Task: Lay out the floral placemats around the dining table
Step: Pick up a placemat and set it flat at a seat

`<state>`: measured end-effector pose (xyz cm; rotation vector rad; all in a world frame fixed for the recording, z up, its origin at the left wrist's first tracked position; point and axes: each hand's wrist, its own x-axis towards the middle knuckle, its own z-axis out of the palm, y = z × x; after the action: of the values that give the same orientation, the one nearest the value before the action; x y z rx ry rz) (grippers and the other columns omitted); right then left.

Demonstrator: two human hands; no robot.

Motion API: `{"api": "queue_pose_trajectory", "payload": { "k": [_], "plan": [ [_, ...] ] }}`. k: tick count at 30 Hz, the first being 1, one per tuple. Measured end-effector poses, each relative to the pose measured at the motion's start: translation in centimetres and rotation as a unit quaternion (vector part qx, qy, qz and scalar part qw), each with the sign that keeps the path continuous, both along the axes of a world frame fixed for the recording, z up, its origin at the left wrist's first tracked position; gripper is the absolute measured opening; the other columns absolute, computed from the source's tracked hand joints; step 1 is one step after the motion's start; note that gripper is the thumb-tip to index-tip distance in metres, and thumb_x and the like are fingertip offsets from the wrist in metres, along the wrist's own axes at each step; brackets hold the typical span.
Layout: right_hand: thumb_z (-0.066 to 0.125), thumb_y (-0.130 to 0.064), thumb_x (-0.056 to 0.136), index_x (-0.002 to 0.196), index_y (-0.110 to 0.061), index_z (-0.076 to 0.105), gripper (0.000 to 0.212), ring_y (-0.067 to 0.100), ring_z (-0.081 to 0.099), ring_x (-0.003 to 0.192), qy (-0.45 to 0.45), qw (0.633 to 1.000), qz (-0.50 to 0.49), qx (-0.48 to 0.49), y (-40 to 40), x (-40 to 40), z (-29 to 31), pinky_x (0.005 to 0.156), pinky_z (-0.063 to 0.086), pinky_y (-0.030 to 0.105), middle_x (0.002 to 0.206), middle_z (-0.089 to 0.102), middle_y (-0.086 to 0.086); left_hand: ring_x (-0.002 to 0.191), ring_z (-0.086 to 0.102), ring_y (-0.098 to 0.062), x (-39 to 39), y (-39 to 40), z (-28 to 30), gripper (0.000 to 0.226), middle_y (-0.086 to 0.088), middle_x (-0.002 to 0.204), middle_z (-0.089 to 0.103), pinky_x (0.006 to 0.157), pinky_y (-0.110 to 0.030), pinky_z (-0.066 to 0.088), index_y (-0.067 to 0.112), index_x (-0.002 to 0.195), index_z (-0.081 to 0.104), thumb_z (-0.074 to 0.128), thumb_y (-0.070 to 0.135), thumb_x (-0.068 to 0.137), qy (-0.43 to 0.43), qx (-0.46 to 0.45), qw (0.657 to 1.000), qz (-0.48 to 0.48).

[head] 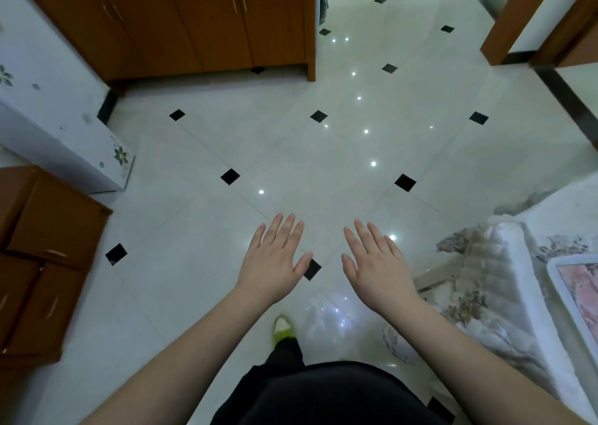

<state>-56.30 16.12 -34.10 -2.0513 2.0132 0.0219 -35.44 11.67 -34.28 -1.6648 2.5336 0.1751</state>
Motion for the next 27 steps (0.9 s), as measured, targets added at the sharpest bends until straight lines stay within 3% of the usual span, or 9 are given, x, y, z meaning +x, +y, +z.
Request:
{"api": "queue_pose_trajectory", "payload": {
  "k": [8,15,27],
  "plan": [
    [0.018,-0.044,0.105,0.158,-0.024,0.001,0.059,0.019,-0.003,0.153,0.011,1.0,0.003,0.014,-10.0,4.8,-0.8,0.123,0.002,0.037,0.166,-0.002,-0.001,0.153,-0.007,-0.016,2.6,-11.2,-0.8,0.069,0.003,0.167,0.002,0.119,-0.036,-0.012,0.023,0.159,0.005,0.012,0.058,0.1,0.007,-0.007,0.999,-0.038],
    [0.019,-0.042,0.105,0.158,-0.022,0.004,0.058,0.019,-0.001,0.153,0.025,0.998,-0.063,0.005,-17.7,6.6,0.1,0.123,0.002,0.037,0.166,0.002,-0.001,0.153,-0.009,-0.016,4.8,-21.4,-0.8,0.069,0.003,0.167,0.0,0.12,-0.037,-0.011,0.023,0.159,0.002,0.011,0.059,0.1,0.003,0.0,0.995,-0.096],
    [0.018,-0.044,0.105,0.158,-0.023,0.003,0.059,0.02,-0.001,0.153,0.031,0.988,-0.154,-0.003,-24.3,1.7,-0.4,0.122,0.001,0.038,0.166,0.002,0.0,0.153,-0.009,-0.017,-3.7,-31.4,-1.0,0.073,0.002,0.167,-0.001,0.12,-0.038,-0.008,0.023,0.158,-0.002,0.005,0.061,0.097,0.024,0.017,0.981,-0.191]
  ]
}}
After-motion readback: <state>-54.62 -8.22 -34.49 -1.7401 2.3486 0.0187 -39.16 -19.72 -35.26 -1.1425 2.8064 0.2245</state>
